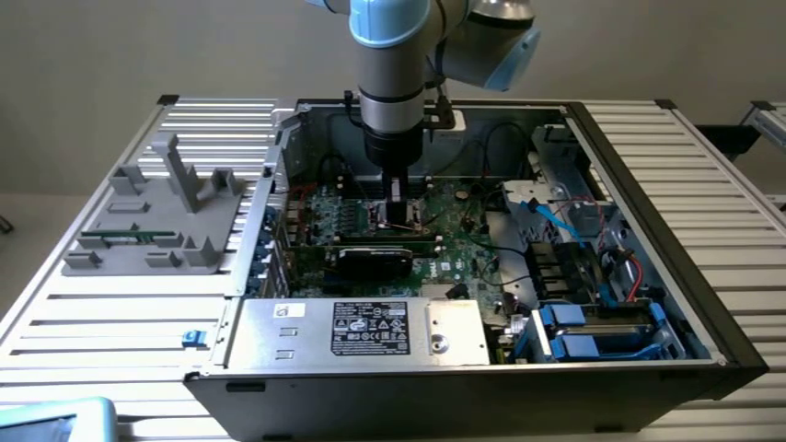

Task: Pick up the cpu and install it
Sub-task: 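Place the cpu into insertion slot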

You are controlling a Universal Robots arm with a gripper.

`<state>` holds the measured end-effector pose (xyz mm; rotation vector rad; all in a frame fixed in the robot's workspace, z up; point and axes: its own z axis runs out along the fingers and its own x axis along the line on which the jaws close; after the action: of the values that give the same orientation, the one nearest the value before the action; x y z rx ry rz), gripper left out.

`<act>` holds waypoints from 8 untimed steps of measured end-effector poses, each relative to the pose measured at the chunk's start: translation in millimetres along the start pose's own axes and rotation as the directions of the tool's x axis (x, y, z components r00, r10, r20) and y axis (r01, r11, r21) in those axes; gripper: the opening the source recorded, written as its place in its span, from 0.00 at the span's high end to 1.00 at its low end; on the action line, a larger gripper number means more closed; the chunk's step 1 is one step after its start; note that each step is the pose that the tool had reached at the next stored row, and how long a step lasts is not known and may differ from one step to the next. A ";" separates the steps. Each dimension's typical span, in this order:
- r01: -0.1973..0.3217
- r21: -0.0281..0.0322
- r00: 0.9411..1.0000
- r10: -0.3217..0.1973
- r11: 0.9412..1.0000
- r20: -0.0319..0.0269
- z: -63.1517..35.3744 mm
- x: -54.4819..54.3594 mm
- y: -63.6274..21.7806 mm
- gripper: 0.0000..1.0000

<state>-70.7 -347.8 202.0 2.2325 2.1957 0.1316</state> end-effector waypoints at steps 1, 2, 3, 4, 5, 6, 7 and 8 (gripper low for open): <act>0.000 0.000 1.000 0.000 1.000 0.002 -0.1 -0.1 0.0 0.44; 0.000 0.000 1.000 0.000 1.000 0.003 -0.1 0.1 -0.1 0.44; 0.000 0.000 1.000 0.000 1.000 0.004 -0.1 0.2 -0.1 0.44; 0.000 0.000 1.000 0.000 1.000 0.004 -0.1 0.2 -0.1 0.44; 0.000 0.000 1.000 0.000 1.000 0.004 -0.1 0.2 -0.2 0.44; 0.000 0.000 1.000 0.000 1.000 0.004 -0.1 0.2 -0.4 0.44; 0.000 0.000 1.000 0.000 1.000 0.004 -0.1 0.2 -0.4 0.44; 0.000 0.000 1.000 0.000 1.000 0.004 0.0 0.3 -0.5 0.44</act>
<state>-71.2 -347.5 202.1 2.2305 2.1943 0.1271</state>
